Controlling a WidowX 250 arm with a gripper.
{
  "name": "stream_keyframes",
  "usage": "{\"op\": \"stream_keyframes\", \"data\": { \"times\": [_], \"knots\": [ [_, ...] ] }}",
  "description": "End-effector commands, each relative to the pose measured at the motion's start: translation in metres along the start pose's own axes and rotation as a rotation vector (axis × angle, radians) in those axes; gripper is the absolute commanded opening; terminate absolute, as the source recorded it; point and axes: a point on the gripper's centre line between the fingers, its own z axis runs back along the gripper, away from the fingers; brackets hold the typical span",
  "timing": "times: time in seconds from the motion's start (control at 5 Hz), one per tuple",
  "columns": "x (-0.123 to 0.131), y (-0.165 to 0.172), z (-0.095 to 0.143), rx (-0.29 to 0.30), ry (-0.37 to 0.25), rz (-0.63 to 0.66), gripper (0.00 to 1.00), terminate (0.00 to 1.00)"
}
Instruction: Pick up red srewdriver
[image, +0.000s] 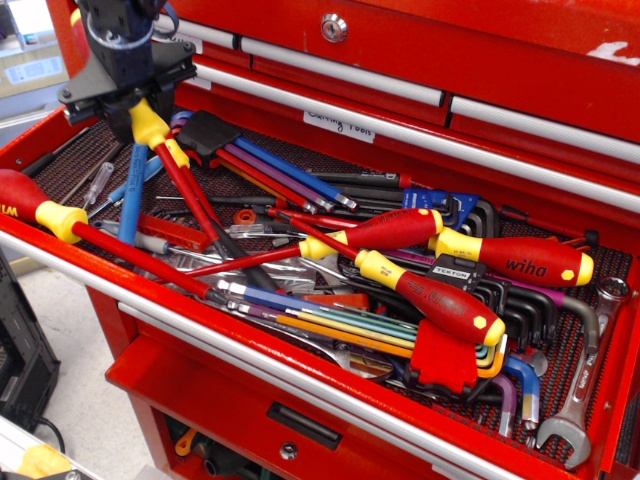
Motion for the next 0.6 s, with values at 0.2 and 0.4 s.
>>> {"op": "stream_keyframes", "data": {
  "times": [0.2,0.4],
  "knots": [
    [0.050,-0.015,0.097,0.037,-0.177,0.010,0.00,0.00],
    [0.051,-0.021,0.117,0.073,-0.173,0.016,0.00,1.00]
  ]
}}
